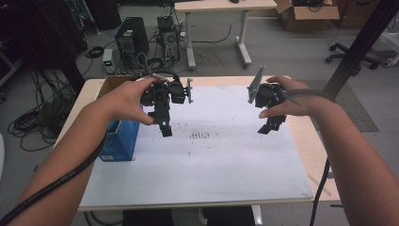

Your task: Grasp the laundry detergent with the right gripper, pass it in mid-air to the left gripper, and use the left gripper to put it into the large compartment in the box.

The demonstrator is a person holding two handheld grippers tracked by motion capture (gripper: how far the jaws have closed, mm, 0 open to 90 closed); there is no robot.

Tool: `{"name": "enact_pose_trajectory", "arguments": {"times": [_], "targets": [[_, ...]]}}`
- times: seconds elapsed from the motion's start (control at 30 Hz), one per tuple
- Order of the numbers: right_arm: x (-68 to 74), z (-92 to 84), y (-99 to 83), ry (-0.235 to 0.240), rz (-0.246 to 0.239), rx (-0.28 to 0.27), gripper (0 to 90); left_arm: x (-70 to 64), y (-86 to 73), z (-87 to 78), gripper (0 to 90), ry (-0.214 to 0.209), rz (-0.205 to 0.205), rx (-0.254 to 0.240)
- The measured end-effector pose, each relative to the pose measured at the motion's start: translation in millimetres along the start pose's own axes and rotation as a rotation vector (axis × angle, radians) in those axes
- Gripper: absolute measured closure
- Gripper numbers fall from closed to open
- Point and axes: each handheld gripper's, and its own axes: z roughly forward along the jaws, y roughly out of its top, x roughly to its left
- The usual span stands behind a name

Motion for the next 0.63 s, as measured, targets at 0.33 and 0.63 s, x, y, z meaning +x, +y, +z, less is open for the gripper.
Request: {"name": "enact_pose_trajectory", "arguments": {"times": [0.33, 0.63], "targets": [[1.7, -1.4, 0.5, -0.003, 0.002, 0.011, 3.7, -1.7, -4.9, -0.1, 0.2, 0.002, -0.011, 0.000], [9.9, -8.2, 2.0, -0.023, 0.009, -0.004, 3.4, -8.9, -8.4, -3.1, 0.2, -0.001, -0.004, -0.017]]}}
